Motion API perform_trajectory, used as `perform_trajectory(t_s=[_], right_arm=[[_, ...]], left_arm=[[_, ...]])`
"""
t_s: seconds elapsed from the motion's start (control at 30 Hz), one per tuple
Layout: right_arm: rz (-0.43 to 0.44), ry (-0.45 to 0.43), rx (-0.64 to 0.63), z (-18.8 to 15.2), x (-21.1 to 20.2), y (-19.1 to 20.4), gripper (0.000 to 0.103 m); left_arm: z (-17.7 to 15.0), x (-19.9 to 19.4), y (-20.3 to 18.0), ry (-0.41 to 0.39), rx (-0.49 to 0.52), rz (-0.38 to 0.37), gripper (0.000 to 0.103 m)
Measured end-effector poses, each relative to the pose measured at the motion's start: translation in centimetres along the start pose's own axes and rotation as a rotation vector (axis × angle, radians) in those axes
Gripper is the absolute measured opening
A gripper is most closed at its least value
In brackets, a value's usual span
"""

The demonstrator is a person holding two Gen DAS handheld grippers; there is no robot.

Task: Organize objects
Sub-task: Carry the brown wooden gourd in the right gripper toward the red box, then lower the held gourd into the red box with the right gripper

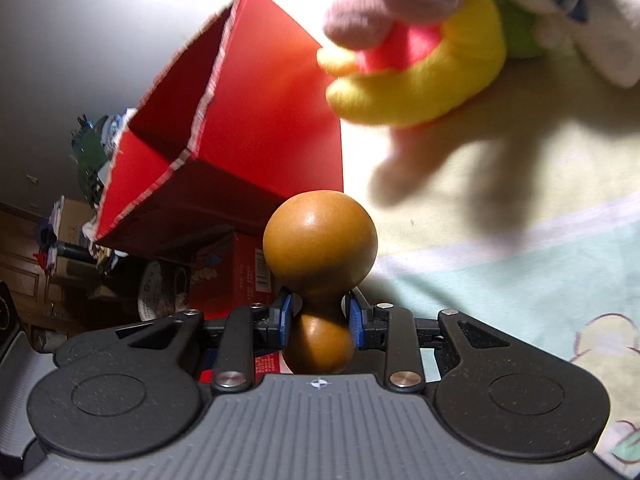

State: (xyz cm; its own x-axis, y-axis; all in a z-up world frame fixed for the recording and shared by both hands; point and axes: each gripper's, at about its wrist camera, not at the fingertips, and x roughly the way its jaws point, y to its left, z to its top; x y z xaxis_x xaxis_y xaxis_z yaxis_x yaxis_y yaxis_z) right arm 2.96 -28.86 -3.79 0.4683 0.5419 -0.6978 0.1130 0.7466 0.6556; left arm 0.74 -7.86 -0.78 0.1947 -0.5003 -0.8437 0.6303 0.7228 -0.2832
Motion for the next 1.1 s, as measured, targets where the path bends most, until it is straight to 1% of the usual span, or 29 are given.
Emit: perform_trajectory(t_s=[0.03, 0.2, 0.33, 0.37, 0.4, 0.43, 0.53, 0.6, 0.63, 0.77, 0.93, 1.1], right_arm=[[0.002, -0.018, -0.005, -0.5, 0.1, 0.5, 0.031], [0.005, -0.100, -0.059, 0.1, -3.6, 1.8, 0.030], [0.013, -0.147, -0.104, 1.7, -5.6, 4.0, 0.030], [0.011, -0.151, -0.114, 2.6, -4.9, 5.7, 0.030], [0.014, -0.159, -0.131, 3.0, -5.2, 6.3, 0.030], [0.006, -0.159, -0.150, 4.1, -3.9, 8.4, 0.030], [-0.004, -0.165, -0.211, 5.8, -2.3, 11.8, 0.030], [0.001, -0.171, -0.247, 6.8, -1.8, 13.2, 0.031], [-0.002, -0.169, -0.263, 7.4, -1.2, 14.1, 0.030], [-0.022, -0.154, -0.317, 9.2, 0.5, 16.0, 0.031], [-0.094, -0.104, -0.358, 10.8, 4.4, 17.9, 0.030], [-0.180, -0.047, -0.363, 11.9, 8.1, 18.2, 0.031]], left_arm=[[0.2, -0.4, -0.2, -0.011, 0.008, -0.007, 0.051], [1.2, -3.2, -1.0, -0.084, 0.057, -0.038, 0.051], [2.2, -6.0, -1.1, -0.160, 0.087, -0.053, 0.051], [2.4, -6.8, -1.0, -0.182, 0.092, -0.055, 0.051], [2.7, -7.6, -0.8, -0.202, 0.096, -0.056, 0.051], [2.9, -8.3, -0.5, -0.220, 0.099, -0.057, 0.051], [3.9, -10.2, 0.5, -0.263, 0.109, -0.057, 0.051], [4.5, -11.2, 1.4, -0.287, 0.108, -0.049, 0.051], [5.0, -11.0, 1.5, -0.296, 0.106, -0.042, 0.051], [6.1, -11.9, 4.2, -0.323, 0.088, -0.019, 0.051], [7.6, -10.7, 8.3, -0.299, 0.021, -0.033, 0.051], [8.8, -7.6, 10.9, -0.249, -0.023, -0.061, 0.051]])
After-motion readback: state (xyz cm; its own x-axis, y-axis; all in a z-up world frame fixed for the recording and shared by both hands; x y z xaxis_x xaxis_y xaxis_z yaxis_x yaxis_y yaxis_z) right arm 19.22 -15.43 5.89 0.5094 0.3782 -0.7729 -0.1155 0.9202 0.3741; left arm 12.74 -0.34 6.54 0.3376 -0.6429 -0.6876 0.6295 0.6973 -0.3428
